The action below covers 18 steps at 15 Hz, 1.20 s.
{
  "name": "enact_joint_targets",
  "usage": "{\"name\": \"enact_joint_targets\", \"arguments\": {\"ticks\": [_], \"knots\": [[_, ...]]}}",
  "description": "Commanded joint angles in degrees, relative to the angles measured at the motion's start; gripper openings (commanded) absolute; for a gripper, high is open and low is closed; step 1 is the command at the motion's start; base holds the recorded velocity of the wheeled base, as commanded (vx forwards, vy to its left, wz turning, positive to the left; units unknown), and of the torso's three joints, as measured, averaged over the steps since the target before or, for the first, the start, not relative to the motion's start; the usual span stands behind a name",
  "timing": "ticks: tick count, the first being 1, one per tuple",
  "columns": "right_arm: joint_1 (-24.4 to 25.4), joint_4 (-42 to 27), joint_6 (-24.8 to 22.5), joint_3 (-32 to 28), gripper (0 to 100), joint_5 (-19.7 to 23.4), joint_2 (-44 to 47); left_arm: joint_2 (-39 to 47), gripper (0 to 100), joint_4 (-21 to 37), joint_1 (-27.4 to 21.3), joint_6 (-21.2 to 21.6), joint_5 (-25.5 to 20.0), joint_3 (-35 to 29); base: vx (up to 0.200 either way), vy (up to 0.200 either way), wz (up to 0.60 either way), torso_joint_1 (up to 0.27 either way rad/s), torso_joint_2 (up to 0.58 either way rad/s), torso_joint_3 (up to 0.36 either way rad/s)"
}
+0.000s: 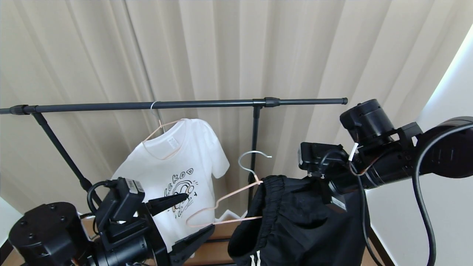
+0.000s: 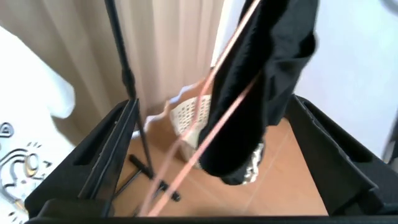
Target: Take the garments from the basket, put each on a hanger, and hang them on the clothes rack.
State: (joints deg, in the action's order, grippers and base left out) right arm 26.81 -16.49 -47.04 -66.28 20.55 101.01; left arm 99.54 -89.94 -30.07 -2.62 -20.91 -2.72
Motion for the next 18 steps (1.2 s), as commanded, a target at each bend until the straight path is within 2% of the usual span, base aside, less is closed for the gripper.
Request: {"name": "enact_joint_targets", "arguments": {"ticks": [1,2,5,7,8,11,14,18], "knots": [[0.5,7.5,0.4,6.9,0,-3.3,-3.7,-1.5,100,-0.1,3.4,-0.6,-1.0,-1.4,0.0,0.0,0.0,0.0,0.0,0.0],[1.1,13.4,0.7,10.3,0,-4.1,-4.3,-1.4,100,-0.1,3.4,-0.8,-1.0,-2.6,0.0,0.0,0.0,0.0,0.0,0.0],[1.1,29.9,1.6,19.7,0,-8.3,-4.3,-0.2,100,5.8,3.4,-1.0,-0.7,-4.8,0.0,0.0,0.0,0.0,0.0,0.0],[1.3,46.8,2.7,28.4,0,-11.0,-3.1,4.2,100,10.1,3.4,-1.0,0.1,-7.4,0.0,0.0,0.0,0.0,0.0,0.0],[1.3,51.0,3.2,29.5,0,-11.2,-2.3,6.8,100,10.5,2.9,-1.0,1.5,-8.1,0.0,0.0,0.0,0.0,0.0,0.0],[1.8,53.6,5.4,29.0,0,-14.8,-1.6,11.2,100,10.5,0.4,-0.9,6.8,-9.2,0.0,0.0,0.0,0.0,0.0,0.0],[4.1,57.9,9.9,29.5,0,-17.0,-2.0,13.0,100,10.6,-0.3,-0.9,7.6,-9.3,0.0,0.0,0.0,0.0,0.0,0.0],[5.4,60.5,13.6,29.1,0,-20.6,-2.2,14.7,100,10.5,-2.4,-0.8,11.5,-9.8,0.0,0.0,0.0,0.0,0.0,0.0]]}}
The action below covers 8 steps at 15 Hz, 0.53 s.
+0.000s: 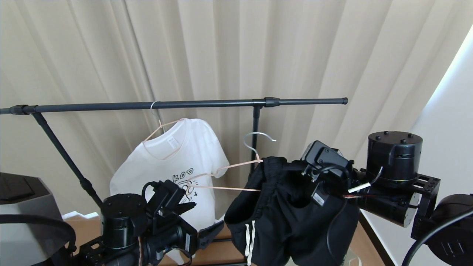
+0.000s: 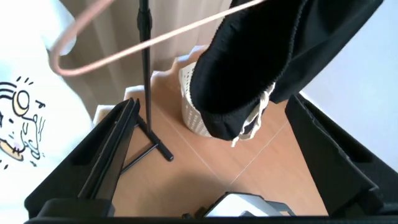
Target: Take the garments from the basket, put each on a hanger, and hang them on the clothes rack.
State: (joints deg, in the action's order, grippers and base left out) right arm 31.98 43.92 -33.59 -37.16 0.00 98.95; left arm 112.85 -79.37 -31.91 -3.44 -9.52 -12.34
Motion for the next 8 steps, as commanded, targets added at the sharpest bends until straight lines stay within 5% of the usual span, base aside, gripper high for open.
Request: {"name": "enact_joint_targets", "arguments": {"ticks": [1,8], "knots": [[0.4,1.1,0.5,0.0,0,-0.4,-0.8,2.2,100,-0.1,-0.9,0.0,1.8,-0.8,0.0,0.0,0.0,0.0,0.0,0.0],[3.6,1.3,0.7,1.3,0,-1.8,-5.1,6.8,100,-0.3,-2.0,-2.3,9.9,-6.0,0.0,0.0,0.0,0.0,0.0,0.0]]}}
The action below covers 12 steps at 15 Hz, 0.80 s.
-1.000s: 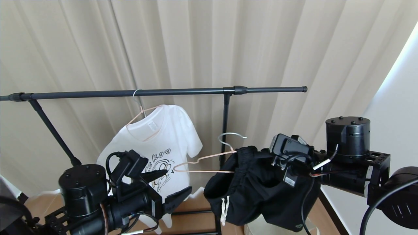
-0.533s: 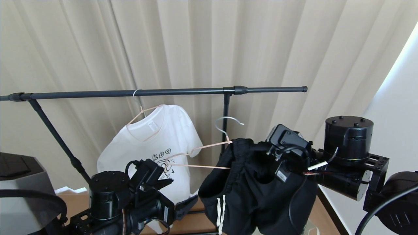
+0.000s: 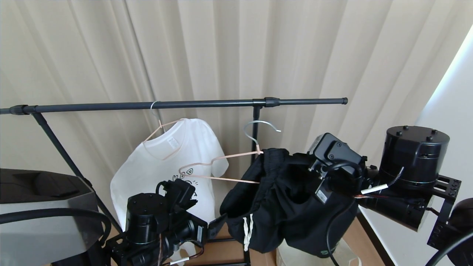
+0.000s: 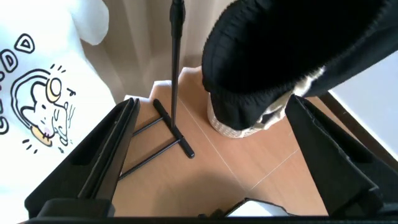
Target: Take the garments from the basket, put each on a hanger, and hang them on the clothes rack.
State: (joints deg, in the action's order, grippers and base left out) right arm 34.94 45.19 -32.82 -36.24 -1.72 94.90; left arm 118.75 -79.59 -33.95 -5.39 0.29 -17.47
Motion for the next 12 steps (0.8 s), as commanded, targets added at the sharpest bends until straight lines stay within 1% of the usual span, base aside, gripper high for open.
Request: {"name": "enact_joint_targets", "arguments": {"ticks": [1,2,5,12], "knots": [[1.0,0.0,0.0,0.5,0,0.0,-1.0,1.0,100,0.0,0.1,-0.9,0.7,-1.5,0.0,0.0,0.0,0.0,0.0,0.0],[1.9,0.1,-0.1,0.8,0,0.0,-1.2,1.5,100,0.0,0.2,-1.4,1.7,-2.2,0.0,0.0,0.0,0.0,0.0,0.0],[2.9,0.0,0.0,1.0,0,-0.1,-2.1,2.0,100,0.0,-0.1,-1.4,2.7,-2.2,0.0,0.0,0.0,0.0,0.0,0.0],[2.9,0.0,0.0,0.9,0,-0.1,-3.3,3.9,100,-0.3,-2.2,-1.1,3.2,-1.3,0.0,0.0,0.0,0.0,0.0,0.0]]}}
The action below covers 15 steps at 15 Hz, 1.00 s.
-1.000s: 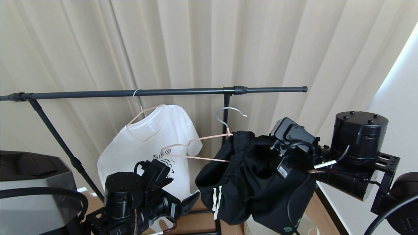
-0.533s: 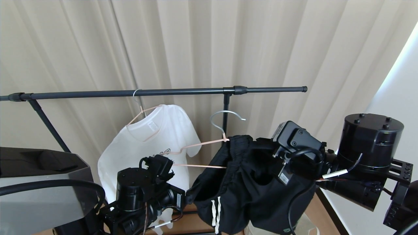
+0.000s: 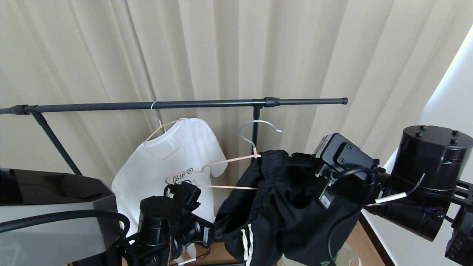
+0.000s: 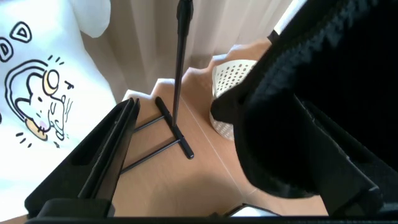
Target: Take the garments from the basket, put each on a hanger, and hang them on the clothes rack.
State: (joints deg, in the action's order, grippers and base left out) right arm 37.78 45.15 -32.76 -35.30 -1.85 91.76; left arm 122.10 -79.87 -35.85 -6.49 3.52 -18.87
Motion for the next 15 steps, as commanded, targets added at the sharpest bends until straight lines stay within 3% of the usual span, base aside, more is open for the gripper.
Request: {"name": "enact_joint_targets", "arguments": {"ticks": [1,2,12,15], "knots": [[0.0,0.0,0.0,0.0,0,0.0,-0.2,1.2,100,-0.1,-0.9,0.1,0.5,0.5,0.0,0.0,0.0,0.0,0.0,0.0],[0.0,0.0,0.0,0.0,0,0.0,-0.2,1.3,0,-0.6,-1.2,0.2,1.0,0.8,0.0,0.0,0.0,0.0,0.0,0.0],[-1.7,-0.1,0.0,-0.1,0,0.1,1.5,1.0,0,-6.3,-1.1,1.8,1.1,2.0,0.0,0.0,0.0,0.0,0.0,0.0],[-3.1,0.0,0.0,-0.6,0,0.1,4.0,0.3,0,-7.5,1.0,2.6,1.1,1.8,0.0,0.0,0.0,0.0,0.0,0.0]]}}
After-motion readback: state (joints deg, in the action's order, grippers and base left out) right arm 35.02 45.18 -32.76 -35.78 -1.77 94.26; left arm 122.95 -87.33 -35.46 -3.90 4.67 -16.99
